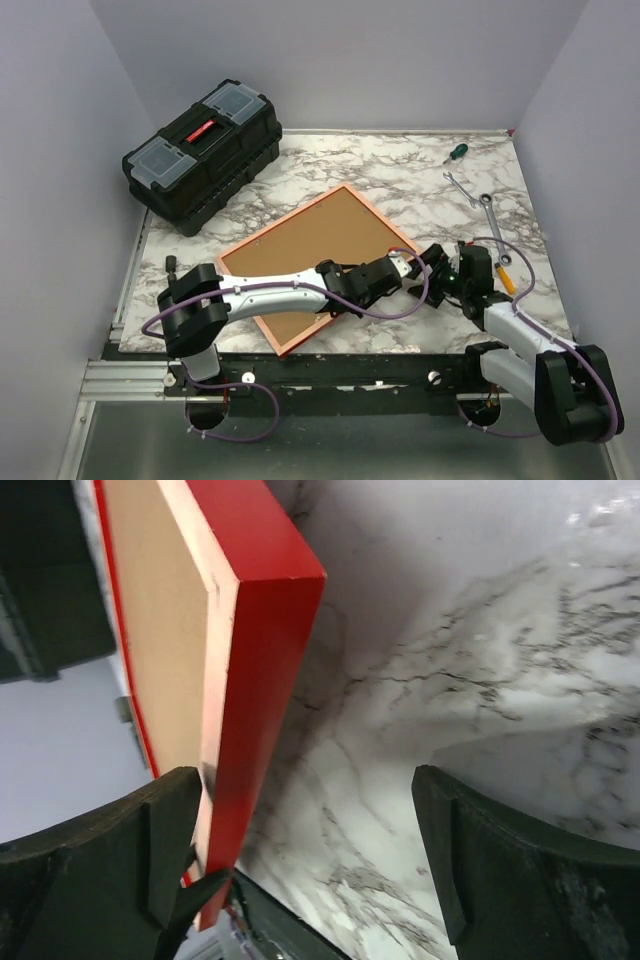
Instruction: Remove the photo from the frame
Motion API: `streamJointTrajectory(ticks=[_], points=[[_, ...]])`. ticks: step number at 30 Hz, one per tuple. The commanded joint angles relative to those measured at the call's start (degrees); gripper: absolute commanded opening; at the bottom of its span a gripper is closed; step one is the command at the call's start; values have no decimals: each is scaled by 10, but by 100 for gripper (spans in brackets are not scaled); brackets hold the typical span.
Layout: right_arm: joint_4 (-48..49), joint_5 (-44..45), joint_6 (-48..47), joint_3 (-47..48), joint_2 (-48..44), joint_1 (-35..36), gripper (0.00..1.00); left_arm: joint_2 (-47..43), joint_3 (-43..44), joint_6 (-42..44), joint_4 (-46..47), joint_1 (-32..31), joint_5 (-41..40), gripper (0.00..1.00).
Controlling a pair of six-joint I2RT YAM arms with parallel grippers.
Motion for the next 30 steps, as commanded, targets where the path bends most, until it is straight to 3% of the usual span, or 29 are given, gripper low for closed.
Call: streamJointTrajectory(ticks=[1,6,10,13,16,19,24,26,27,30], points=[[168,-53,60,-22,23,9,91,-35,40,17,0,0,-13,0],[249,-54,93,-27,68,19,84,-37,46,16,-8,0,-12,0],[309,-44,132,-30,108,43,73,-38,53,13,-17,0,-9,0],[307,-28,151,-19,110,68,55,-40,58,9,-25,0,-6,0],[218,3,164,4,78,77,46,-47,62,10,-34,0,10,0],[79,41,148,52,38,77,35,-73,48,11,-30,-1,12,36],[-47,53,118,129,14,77,25,-113,22,2,-44,-6,-17,67],[-71,53,120,149,12,77,22,-118,28,1,-70,-26,-54,91],[-76,50,121,155,11,76,21,-118,33,-1,-83,-38,-76,97],[-99,49,127,176,7,77,18,-100,53,-13,-129,-70,-151,98]])
